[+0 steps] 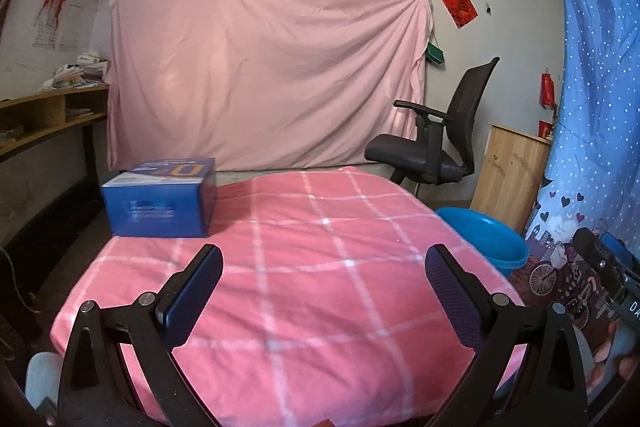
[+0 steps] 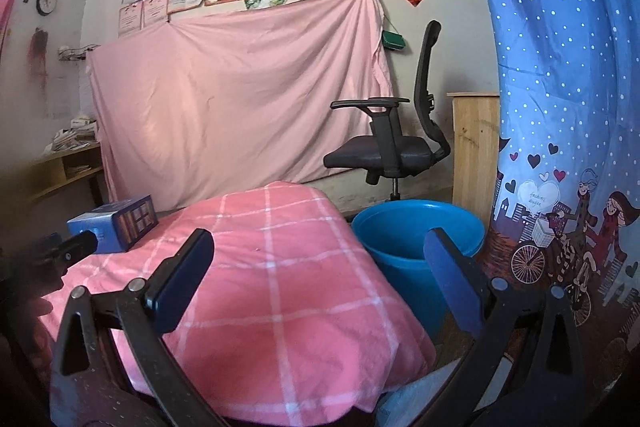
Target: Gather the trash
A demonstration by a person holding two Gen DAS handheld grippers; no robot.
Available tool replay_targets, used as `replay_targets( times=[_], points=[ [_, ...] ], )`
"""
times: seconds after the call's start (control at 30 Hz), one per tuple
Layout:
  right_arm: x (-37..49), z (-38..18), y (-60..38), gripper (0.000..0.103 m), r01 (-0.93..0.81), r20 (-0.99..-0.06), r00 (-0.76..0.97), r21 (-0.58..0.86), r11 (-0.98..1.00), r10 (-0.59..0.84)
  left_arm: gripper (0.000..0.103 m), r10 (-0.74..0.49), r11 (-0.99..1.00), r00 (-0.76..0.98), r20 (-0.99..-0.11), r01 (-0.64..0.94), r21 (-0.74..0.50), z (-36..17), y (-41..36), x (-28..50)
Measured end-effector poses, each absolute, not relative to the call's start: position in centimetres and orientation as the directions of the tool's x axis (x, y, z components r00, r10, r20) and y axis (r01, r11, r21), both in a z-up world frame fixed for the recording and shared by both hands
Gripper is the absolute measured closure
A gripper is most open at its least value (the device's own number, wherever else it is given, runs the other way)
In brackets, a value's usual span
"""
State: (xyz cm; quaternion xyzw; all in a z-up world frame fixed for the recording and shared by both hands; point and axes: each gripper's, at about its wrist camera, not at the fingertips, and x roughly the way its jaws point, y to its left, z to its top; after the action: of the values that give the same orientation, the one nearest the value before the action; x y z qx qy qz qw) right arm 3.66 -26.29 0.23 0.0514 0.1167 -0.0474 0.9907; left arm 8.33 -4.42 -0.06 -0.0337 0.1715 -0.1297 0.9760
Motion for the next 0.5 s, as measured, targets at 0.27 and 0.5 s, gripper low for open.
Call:
replay_targets(
  times=[0.27,0.5],
  points=[
    [1.7,0.0,-24.6,0.000,0.103,-0.234,0.969,0.072,0.992,-0.084,0.003,-0.245,0.969,0.923,-0.296,0.223,-0.105,-0.3,-3.3,5.5],
    [-0.1,-0.3,-23.7,0.000,0.124,-0.224,0.969,0.063,0.990,-0.108,0.003,-0.234,0.972,0.929,-0.287,0.214,-0.100,-1.0,-2.7,3.3]
  ],
)
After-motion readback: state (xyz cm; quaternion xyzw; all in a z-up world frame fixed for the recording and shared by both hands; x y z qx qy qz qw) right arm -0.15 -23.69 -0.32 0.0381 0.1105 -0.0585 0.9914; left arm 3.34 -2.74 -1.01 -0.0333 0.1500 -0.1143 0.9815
